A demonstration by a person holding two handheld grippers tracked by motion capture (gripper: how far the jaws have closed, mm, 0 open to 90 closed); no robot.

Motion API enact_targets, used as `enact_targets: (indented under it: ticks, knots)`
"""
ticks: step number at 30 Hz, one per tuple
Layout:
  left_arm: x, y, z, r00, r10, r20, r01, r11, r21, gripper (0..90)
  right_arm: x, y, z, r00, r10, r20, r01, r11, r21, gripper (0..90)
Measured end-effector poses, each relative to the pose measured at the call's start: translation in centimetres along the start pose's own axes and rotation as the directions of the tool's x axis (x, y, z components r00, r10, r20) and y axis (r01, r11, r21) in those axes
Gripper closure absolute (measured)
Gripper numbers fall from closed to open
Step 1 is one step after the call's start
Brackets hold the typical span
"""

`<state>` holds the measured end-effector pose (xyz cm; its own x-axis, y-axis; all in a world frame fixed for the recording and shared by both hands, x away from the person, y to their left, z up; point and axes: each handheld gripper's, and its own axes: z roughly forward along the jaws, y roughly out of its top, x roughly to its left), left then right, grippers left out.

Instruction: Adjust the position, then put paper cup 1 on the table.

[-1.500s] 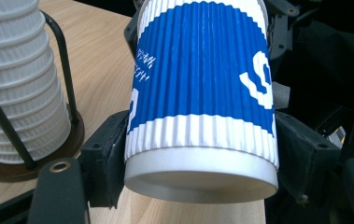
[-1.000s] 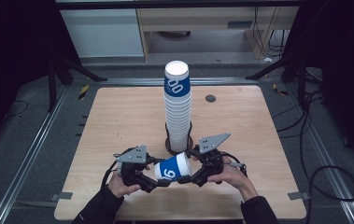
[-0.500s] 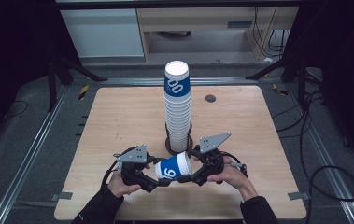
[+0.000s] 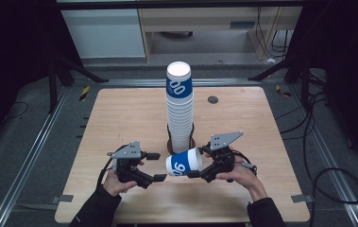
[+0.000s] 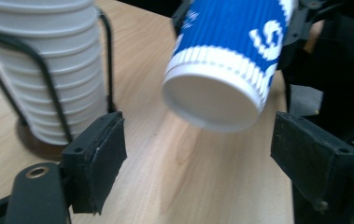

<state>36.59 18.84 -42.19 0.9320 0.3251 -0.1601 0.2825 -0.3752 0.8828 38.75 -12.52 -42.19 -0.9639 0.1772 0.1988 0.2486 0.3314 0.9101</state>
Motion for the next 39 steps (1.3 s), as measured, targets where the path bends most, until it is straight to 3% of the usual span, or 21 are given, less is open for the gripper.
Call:
enact_targets:
  ticks: [5, 13, 15, 18, 19, 20, 21, 22, 23, 24, 25, 26, 27, 28, 29, 30, 34, 35, 36, 37, 39]
  knots:
    - [0.6, -0.4, -0.2, 0.9982, -0.032, -0.051, 0.031, 0.9995, -0.009, 16.9, -0.2, 0.1, -0.7, 0.9993, 0.008, 0.037, -0.008, 1.0, -0.003, 15.6]
    - [1.2, -0.8, 0.0, 0.9923, -0.046, -0.115, 0.051, 0.998, 0.039, 16.7, -0.7, 0.1, -2.1, 0.9934, 0.021, 0.113, -0.023, 0.9997, 0.013, 15.6]
    - [1.5, -1.0, -0.1, 0.9856, -0.053, -0.161, 0.064, 0.996, 0.062, 16.8, -1.1, 0.0, -3.0, 0.9844, 0.04, 0.171, -0.046, 0.9985, 0.031, 15.6]
    - [1.8, -1.1, -0.1, 0.9804, -0.065, -0.186, 0.078, 0.9949, 0.064, 16.5, -1.5, 0.0, -4.0, 0.9684, 0.061, 0.242, -0.073, 0.9964, 0.042, 15.6]
    - [1.8, -1.1, -0.1, 0.9804, -0.065, -0.186, 0.078, 0.9949, 0.064, 16.4, -1.5, 0.0, -4.0, 0.9684, 0.061, 0.242, -0.073, 0.9964, 0.042, 15.6]
    - [2.0, -1.2, -0.2, 0.9767, -0.069, -0.203, 0.084, 0.9945, 0.063, 16.3, -1.8, 0.0, -4.8, 0.954, 0.076, 0.29, -0.093, 0.9945, 0.047, 15.6]
    - [2.0, -1.2, -0.2, 0.9767, -0.069, -0.203, 0.084, 0.9945, 0.063, 16.4, -1.8, 0.0, -4.8, 0.954, 0.076, 0.29, -0.093, 0.9945, 0.047, 15.6]
    - [2.1, -1.3, -0.3, 0.9712, -0.079, -0.225, 0.095, 0.9935, 0.063, 16.2, -2.0, 0.1, -5.3, 0.9372, 0.082, 0.339, -0.108, 0.9923, 0.06, 15.6]
    - [2.1, -1.3, -0.3, 0.9712, -0.079, -0.225, 0.095, 0.9935, 0.063, 16.3, -2.0, 0.1, -5.3, 0.9372, 0.082, 0.339, -0.108, 0.9923, 0.06, 15.6]
    - [2.2, -1.3, -0.4, 0.9687, -0.084, -0.233, 0.101, 0.9931, 0.06, 16.3, -2.2, 0.3, -5.9, 0.9173, 0.091, 0.388, -0.127, 0.9897, 0.067, 15.6]
    - [2.3, -1.3, -0.4, 0.9671, -0.089, -0.238, 0.106, 0.9927, 0.057, 16.3, -2.2, 0.3, -5.9, 0.9173, 0.091, 0.388, -0.127, 0.9897, 0.067, 15.6]
    - [2.4, -1.3, -0.5, 0.9647, -0.092, -0.247, 0.11, 0.9922, 0.059, 16.2, -2.2, 0.3, -6.1, 0.9104, 0.09, 0.404, -0.129, 0.989, 0.072, 15.6]
    - [2.6, -1.4, -0.6, 0.9617, -0.101, -0.255, 0.118, 0.9915, 0.054, 16.3, -2.3, 0.6, -6.6, 0.8857, 0.098, 0.454, -0.15, 0.9854, 0.08, 15.6]
    - [2.6, -1.4, -0.6, 0.9617, -0.101, -0.255, 0.118, 0.9915, 0.054, 16.2, -2.3, 0.6, -6.6, 0.8857, 0.098, 0.454, -0.15, 0.9854, 0.08, 15.6]
    - [2.7, -1.4, -0.6, 0.9597, -0.107, -0.26, 0.125, 0.9907, 0.054, 16.2, -2.3, 0.7, -6.8, 0.8791, 0.102, 0.466, -0.157, 0.9842, 0.082, 15.6]
    - [2.8, -1.5, -0.6, 0.9567, -0.113, -0.268, 0.132, 0.9898, 0.053, 16.2, -2.4, 1.0, -7.3, 0.8563, 0.104, 0.506, -0.171, 0.9812, 0.089, 15.6]
    - [2.9, -1.5, -0.7, 0.9553, -0.116, -0.272, 0.136, 0.9891, 0.056, 16.3, -2.5, 1.6, -8.2, 0.8151, 0.113, 0.568, -0.193, 0.9779, 0.082, 15.7]
    - [2.9, -1.5, -0.7, 0.9553, -0.116, -0.272, 0.136, 0.9891, 0.056, 16.3, -2.5, 1.6, -8.2, 0.8151, 0.113, 0.568, -0.193, 0.9779, 0.082, 15.7]
    - [2.9, -1.5, -0.7, 0.9553, -0.117, -0.271, 0.137, 0.9889, 0.057, 16.3, -2.8, 2.0, -8.6, 0.7837, 0.128, 0.608, -0.221, 0.972, 0.08, 15.8]
    - [2.9, -1.5, -0.7, 0.9547, -0.116, -0.274, 0.137, 0.9888, 0.058, 16.3, -2.8, 2.0, -8.6, 0.7837, 0.128, 0.608, -0.221, 0.972, 0.08, 15.8]
    - [2.8, -1.5, -0.6, 0.9545, -0.115, -0.275, 0.137, 0.9887, 0.061, 16.3, -3.2, 2.4, -8.9, 0.7521, 0.131, 0.646, -0.239, 0.9674, 0.083, 15.8]
